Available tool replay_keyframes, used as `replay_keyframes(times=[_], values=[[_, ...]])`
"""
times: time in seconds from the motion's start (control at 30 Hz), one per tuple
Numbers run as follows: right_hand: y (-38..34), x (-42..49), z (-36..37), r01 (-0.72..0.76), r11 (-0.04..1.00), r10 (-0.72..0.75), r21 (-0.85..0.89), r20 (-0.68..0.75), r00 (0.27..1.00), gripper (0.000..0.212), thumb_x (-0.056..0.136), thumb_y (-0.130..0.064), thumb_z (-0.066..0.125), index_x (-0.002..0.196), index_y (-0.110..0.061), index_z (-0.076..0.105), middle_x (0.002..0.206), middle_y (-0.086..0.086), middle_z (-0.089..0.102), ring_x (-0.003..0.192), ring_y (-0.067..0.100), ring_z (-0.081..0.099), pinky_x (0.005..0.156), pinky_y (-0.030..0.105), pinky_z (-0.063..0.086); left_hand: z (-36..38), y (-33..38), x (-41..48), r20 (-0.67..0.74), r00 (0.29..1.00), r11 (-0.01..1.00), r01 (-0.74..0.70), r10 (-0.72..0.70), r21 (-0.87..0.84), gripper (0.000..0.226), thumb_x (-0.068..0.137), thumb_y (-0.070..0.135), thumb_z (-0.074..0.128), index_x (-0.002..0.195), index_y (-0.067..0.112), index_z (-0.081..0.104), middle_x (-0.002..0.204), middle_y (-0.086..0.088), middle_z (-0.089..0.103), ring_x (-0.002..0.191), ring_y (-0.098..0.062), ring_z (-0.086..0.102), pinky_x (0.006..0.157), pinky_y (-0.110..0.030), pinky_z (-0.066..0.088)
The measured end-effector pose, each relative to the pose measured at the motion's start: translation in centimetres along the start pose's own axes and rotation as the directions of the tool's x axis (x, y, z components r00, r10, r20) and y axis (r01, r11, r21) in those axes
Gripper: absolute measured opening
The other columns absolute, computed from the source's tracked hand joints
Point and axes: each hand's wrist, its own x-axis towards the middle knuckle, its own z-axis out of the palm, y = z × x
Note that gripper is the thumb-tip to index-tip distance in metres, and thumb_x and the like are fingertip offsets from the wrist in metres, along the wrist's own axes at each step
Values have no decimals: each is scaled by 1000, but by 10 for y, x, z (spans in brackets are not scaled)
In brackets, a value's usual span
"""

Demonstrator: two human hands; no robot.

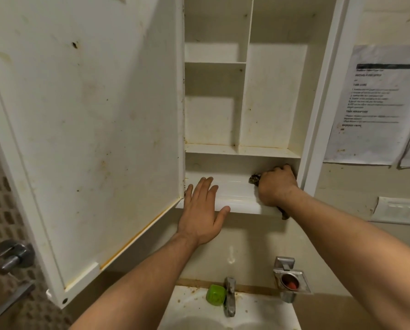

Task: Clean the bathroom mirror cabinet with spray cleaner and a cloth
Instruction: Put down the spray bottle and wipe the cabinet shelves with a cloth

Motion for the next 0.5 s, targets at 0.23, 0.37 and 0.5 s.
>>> replay_keyframes(times=[0.23, 0.37, 0.5], values=[[-9, -18, 10, -25, 954, 77, 297, -166, 983, 21, 96, -28, 41, 109, -19, 55, 103, 5, 68, 94, 27, 63, 89, 46, 45, -15, -4, -1, 24, 999, 996, -20, 22, -92, 68, 104, 55, 35, 159, 15, 28, 172, -3, 5, 158, -20, -2, 129, -46, 3], [-7, -32, 13, -68, 634, 343, 771, -201, 918, 18, 102, -28, 35, 106, -16, 49, 85, 1, 61, 71, 19, 57, 60, 36, 46, -23, 9, 13, -54, 995, 992, -86, 81, -96, 65, 105, 50, 36, 157, 12, 31, 170, -7, 14, 157, -24, 10, 127, -45, 19], [4, -46, -16, -84, -54, 487, 995, 100, 868, 27, 100, -30, 47, 108, -9, 62, 90, 10, 68, 77, 20, 63, 66, 35, 53, -29, 25, 33, -163, 964, 975, -218, 208, -44, 61, 105, 44, 40, 155, 11, 34, 168, -8, 22, 155, -25, 20, 125, -44, 27]])
